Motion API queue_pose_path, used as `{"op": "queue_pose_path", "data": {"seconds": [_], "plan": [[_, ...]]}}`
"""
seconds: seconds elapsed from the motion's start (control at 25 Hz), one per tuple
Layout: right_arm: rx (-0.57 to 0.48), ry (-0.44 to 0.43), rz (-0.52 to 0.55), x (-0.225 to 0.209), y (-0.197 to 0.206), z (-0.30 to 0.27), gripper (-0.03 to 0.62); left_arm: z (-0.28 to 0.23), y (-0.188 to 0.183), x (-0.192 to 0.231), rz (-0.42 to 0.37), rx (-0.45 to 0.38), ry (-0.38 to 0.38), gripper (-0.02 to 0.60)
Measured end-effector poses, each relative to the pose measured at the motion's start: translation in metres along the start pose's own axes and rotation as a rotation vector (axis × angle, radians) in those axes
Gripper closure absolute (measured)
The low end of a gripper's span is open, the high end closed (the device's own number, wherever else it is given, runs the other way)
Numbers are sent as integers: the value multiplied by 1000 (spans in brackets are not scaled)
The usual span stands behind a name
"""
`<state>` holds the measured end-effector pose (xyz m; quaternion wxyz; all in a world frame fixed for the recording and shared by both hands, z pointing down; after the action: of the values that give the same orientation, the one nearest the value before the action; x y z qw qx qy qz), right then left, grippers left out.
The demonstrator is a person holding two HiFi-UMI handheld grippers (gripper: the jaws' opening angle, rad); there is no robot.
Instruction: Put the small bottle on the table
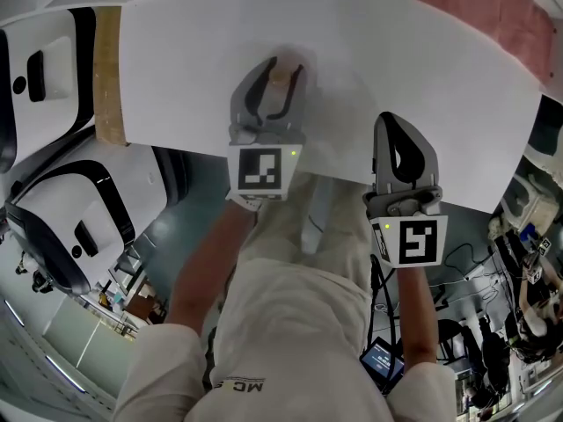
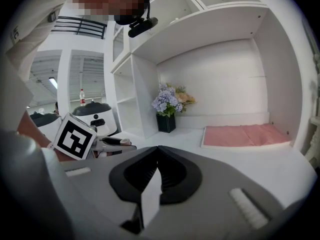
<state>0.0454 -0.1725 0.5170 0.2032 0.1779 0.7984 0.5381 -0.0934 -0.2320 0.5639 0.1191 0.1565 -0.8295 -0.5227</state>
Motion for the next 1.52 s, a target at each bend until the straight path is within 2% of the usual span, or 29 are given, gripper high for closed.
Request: {"op": "queue_pose_path", "data": {"seconds": [0.08,0.2,0.4,0.52,0.84,1.08,1.16,1.52], "plan": [[-1,3,3,0,-2,3,599,0,1,-1,-7,8,21,358],[-3,10,11,-2,-7,11,599,4,2,-5,-16,23,33,292],[-5,27,23,-4,-20,21,599,24,-17,-2,-1,3,29,291],[-3,29,31,-2,-28,28,599,42,-35,-6,19,-37,28,333],[4,-8,54,14,-59,56,600,96,-77,-22,8,-54,32,469],[-33,-19,45,27,-95,80,600,133,-102,-31,16,-46,21,534],[-29,-32,54,31,-103,90,600,145,-112,-36,15,-44,18,581],[-49,-81,118,61,-161,134,600,204,-167,-45,52,-88,9,581]]}}
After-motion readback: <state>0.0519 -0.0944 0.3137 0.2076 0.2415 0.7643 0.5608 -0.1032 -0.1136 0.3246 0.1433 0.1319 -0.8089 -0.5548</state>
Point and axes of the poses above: the fingertips, and each gripper's own axes: z backward along the fingers, x to its left, y out of its underside, the point moved 2 cm from there along z, backward along the fingers, and after that the axes turned 2 degrees about z, right-handed, at the moved point
